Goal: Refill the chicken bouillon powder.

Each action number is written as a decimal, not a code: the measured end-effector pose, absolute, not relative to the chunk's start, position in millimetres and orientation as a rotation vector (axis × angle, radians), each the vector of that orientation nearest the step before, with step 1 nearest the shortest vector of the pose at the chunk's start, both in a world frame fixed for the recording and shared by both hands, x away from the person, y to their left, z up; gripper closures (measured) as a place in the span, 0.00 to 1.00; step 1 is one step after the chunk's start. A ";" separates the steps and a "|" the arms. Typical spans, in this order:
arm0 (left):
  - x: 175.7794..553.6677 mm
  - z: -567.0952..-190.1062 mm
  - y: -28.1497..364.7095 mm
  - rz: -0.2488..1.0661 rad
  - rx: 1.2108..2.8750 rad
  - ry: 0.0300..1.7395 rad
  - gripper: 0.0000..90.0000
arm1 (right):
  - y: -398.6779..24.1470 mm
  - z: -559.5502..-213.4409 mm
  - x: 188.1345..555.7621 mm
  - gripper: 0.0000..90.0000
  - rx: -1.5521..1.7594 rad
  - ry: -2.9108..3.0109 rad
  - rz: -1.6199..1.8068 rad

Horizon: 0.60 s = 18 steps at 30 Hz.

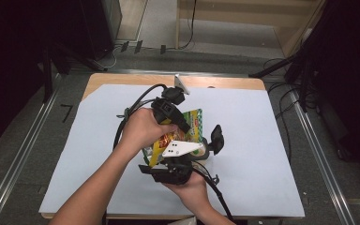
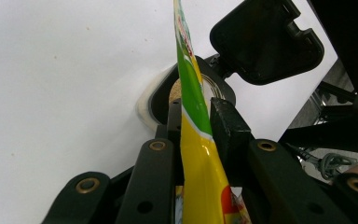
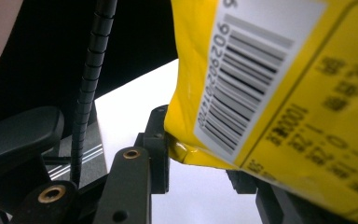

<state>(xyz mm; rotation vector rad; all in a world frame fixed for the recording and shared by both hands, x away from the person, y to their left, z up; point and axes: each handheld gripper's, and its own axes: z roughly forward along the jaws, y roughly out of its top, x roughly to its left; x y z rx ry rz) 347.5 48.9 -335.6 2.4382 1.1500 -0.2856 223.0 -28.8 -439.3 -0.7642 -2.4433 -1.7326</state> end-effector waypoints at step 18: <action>347.1 -336.5 46.6 -0.279 2.454 1.151 0.87 | -29.2 -441.6 223.4 0.75 -0.764 -2.429 -1.739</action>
